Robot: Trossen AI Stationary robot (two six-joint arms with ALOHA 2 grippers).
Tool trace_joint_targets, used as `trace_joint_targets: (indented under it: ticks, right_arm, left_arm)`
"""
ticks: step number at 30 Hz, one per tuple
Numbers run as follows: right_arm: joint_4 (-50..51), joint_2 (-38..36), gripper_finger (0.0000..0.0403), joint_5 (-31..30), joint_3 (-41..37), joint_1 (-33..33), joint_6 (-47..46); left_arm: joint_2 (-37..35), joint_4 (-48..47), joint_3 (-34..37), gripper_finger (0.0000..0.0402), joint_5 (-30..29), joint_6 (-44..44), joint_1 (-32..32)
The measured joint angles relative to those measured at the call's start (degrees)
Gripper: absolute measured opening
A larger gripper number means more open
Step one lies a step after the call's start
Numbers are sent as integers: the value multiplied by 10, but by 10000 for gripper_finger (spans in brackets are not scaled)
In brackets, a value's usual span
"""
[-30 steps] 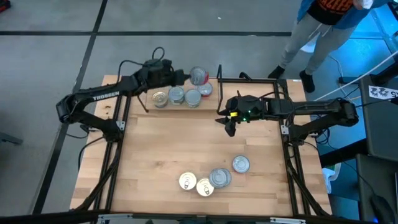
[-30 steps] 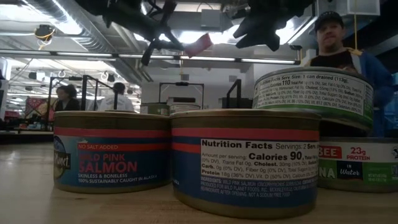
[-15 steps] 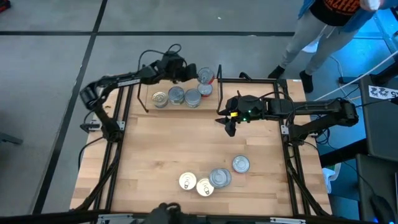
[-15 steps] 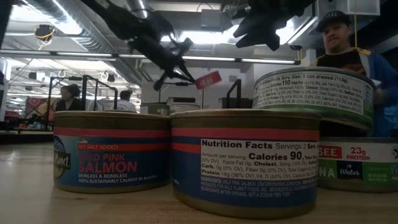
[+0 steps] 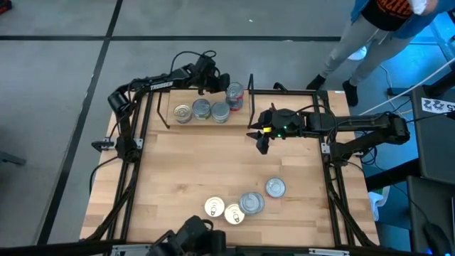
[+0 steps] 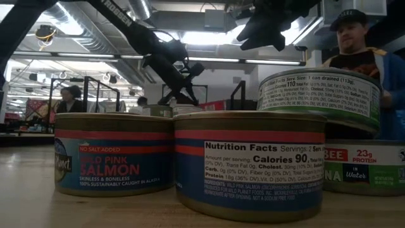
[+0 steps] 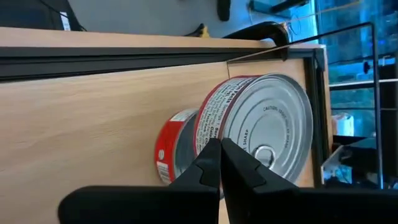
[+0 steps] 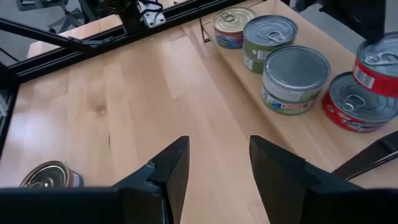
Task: Stack canned seafood by type on shelf
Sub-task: Stack the red tuna can on top of the other red tuna can on the shelf
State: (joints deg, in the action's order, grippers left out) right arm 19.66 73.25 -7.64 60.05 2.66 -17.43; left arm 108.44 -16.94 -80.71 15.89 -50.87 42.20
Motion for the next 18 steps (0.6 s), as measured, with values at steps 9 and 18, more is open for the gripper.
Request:
trace_joint_targets:
  ticks: [9, 18]
  right_arm:
    - [0, 0, 170, -9, 0, 0, 0]
    - [0, 0, 170, -9, 0, 0, 0]
  left_arm:
    - [-1, -40, 0, 0, 6, 32, 2]
    - [-1, -41, 0, 0, 6, 35, -4]
